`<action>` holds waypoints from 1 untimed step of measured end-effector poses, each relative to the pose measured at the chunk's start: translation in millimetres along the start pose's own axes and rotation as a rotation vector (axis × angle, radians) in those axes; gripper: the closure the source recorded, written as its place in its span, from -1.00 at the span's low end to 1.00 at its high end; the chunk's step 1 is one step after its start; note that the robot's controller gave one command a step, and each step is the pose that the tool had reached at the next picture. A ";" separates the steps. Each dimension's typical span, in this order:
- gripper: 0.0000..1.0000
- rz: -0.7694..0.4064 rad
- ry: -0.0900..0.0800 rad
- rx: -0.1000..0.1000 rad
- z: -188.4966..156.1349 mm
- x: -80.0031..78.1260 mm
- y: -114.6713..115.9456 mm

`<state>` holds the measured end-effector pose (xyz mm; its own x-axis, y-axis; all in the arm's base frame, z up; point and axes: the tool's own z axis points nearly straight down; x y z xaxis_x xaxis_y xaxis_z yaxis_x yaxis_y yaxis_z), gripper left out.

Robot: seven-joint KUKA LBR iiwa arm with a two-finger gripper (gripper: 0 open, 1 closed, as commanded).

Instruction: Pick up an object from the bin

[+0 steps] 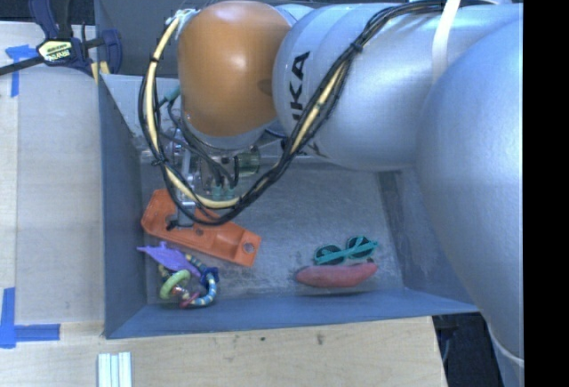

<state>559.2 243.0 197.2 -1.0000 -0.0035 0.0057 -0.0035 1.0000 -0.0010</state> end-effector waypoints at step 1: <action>-1.00 0.003 -0.008 -0.002 -5.2 -1.9 -1.1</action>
Offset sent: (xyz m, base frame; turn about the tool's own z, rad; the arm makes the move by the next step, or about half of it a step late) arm 0.0377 -0.0287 -0.1035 -0.2091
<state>561.1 241.9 202.4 -1.0000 -0.0002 -0.0024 -0.0002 1.0000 0.0012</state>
